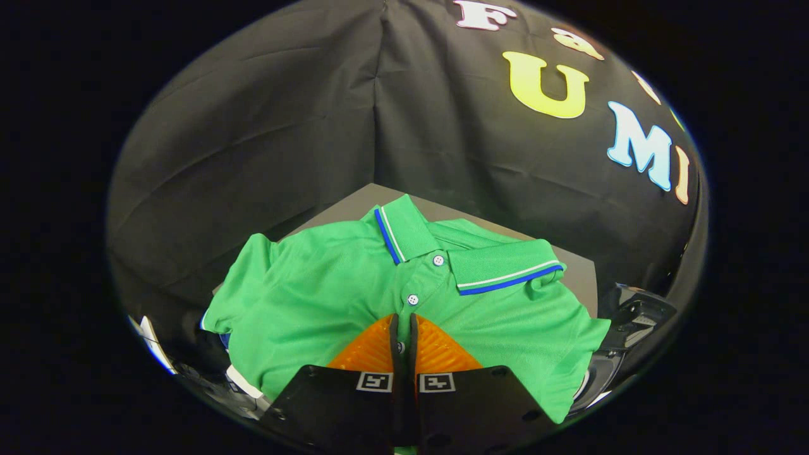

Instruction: Put the clothes into the washing machine and then close the washing machine lid.

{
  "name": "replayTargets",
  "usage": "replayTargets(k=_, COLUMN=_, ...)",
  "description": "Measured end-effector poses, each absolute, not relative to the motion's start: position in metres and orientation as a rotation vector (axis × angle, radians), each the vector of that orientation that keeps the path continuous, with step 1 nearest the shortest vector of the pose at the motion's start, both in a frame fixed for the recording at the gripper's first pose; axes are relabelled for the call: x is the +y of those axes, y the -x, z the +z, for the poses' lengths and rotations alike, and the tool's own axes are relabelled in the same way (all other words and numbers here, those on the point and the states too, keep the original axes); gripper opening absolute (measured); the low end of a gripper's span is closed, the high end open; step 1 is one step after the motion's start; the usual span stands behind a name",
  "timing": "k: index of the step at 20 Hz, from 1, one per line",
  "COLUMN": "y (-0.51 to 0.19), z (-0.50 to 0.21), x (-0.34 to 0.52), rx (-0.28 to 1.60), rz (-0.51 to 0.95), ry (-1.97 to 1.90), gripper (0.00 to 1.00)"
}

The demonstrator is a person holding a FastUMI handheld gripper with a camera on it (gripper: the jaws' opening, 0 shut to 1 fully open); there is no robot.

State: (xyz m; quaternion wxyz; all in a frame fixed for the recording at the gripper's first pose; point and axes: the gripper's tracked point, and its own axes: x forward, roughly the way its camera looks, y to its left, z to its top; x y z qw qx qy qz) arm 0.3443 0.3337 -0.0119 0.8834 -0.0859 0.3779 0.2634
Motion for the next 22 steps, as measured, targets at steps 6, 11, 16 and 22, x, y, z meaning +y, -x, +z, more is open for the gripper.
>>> replayTargets(k=6, y=-0.347, z=0.027, x=0.327, rx=0.706, rz=0.555, ry=0.113, gripper=0.01)
replayTargets(k=11, y=-0.350, z=0.063, x=0.312, rx=0.658, rz=0.564, ry=0.043, gripper=0.01)
replayTargets(k=16, y=-0.353, z=0.100, x=0.285, rx=0.592, rz=0.585, ry=0.035, gripper=0.01)
replayTargets(k=22, y=-0.355, z=0.126, x=0.244, rx=0.556, rz=0.584, ry=-0.006, gripper=0.01)
